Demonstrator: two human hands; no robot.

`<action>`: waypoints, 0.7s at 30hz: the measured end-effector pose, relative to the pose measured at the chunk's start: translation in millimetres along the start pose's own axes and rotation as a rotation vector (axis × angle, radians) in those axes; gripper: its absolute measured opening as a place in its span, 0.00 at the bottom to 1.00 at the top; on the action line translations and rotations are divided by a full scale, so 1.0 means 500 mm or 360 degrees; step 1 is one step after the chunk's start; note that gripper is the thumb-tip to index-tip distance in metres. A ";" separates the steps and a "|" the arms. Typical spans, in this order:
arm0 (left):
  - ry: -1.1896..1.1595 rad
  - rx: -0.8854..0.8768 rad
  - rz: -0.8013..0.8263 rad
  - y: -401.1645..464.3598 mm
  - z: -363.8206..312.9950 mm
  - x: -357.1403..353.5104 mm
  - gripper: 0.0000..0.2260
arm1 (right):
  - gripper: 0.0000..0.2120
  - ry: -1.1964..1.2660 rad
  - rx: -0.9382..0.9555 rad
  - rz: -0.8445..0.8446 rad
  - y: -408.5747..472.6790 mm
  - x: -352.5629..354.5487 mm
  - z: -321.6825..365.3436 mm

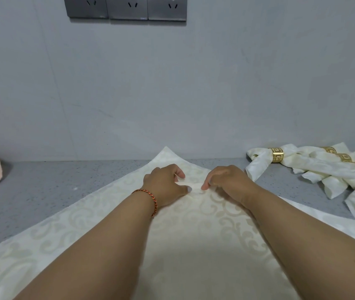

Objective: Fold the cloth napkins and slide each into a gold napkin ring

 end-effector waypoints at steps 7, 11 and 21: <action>0.0066 -0.0012 0.0105 0.001 -0.002 0.008 0.11 | 0.07 -0.0434 0.0195 0.0184 0.012 -0.004 -0.003; -0.0096 0.0001 0.0125 0.001 0.000 0.011 0.11 | 0.07 -0.0515 0.0233 0.0186 0.015 0.004 -0.004; -0.0101 -0.0190 0.0121 -0.019 -0.009 0.049 0.08 | 0.17 -0.0821 0.0695 0.0088 -0.005 0.014 0.020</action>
Point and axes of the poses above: each hand's wrist, its own y-axis towards the middle knuckle, its own x-axis out of the back of the hand, z = x × y, the point moved 1 cm from there along y, towards the middle knuckle, and after that the axes turned 8 degrees about -z, right-handed, at the moved point
